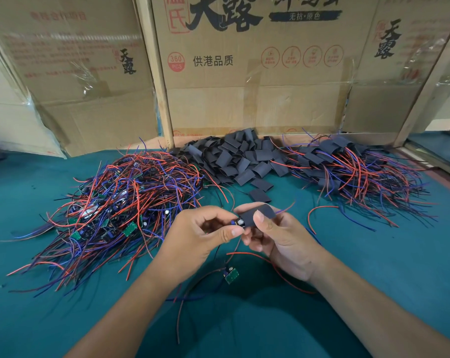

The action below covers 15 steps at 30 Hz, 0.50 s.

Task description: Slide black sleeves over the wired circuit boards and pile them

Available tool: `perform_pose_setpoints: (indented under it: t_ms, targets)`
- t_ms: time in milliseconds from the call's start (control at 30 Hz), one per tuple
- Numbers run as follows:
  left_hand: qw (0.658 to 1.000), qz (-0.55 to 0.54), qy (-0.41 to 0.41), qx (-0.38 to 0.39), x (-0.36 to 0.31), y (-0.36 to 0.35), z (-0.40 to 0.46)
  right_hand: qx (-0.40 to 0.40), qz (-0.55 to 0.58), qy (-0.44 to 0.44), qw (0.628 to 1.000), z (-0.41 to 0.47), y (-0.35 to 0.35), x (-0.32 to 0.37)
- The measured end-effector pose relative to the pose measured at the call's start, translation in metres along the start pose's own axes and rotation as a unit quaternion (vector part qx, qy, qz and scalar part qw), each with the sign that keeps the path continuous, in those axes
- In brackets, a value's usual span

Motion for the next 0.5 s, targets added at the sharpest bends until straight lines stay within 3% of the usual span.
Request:
perform_pose_setpoints:
  t_ms: [500]
  targets:
    - [1.0, -0.022, -0.004, 0.005, -0.0009, 0.0044, 0.0021, 0.012, 0.012, -0.005, 1.0, 0.0001, 0.0028, 0.0009]
Point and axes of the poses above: each hand's wrist, its own z-axis towards the middle knuckle, its own y-axis out of the back of the hand, x = y × z, the point moved 7 cm from there along z, towards the middle knuckle, and after that the axes turned 14 degrees about -y, right-handed, at the moved point
